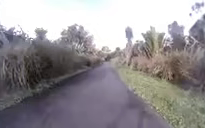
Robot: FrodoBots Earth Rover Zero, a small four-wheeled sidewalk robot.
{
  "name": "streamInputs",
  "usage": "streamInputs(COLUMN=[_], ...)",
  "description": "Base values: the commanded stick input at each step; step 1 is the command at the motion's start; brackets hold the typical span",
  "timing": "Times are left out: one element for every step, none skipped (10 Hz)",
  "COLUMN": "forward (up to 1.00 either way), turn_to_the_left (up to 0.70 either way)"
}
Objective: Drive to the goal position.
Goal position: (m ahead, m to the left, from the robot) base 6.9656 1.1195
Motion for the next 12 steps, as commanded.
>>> streamInputs(forward=[0.85, 0.85, 0.85, 0.85, 0.85, 0.85, 0.85, 0.56, 0.00, 0.00, 0.00, 0.00], turn_to_the_left=[0.00, -0.05, -0.16, -0.34, -0.34, -0.26, -0.13, -0.05, 0.00, 0.00, 0.00, 0.00])
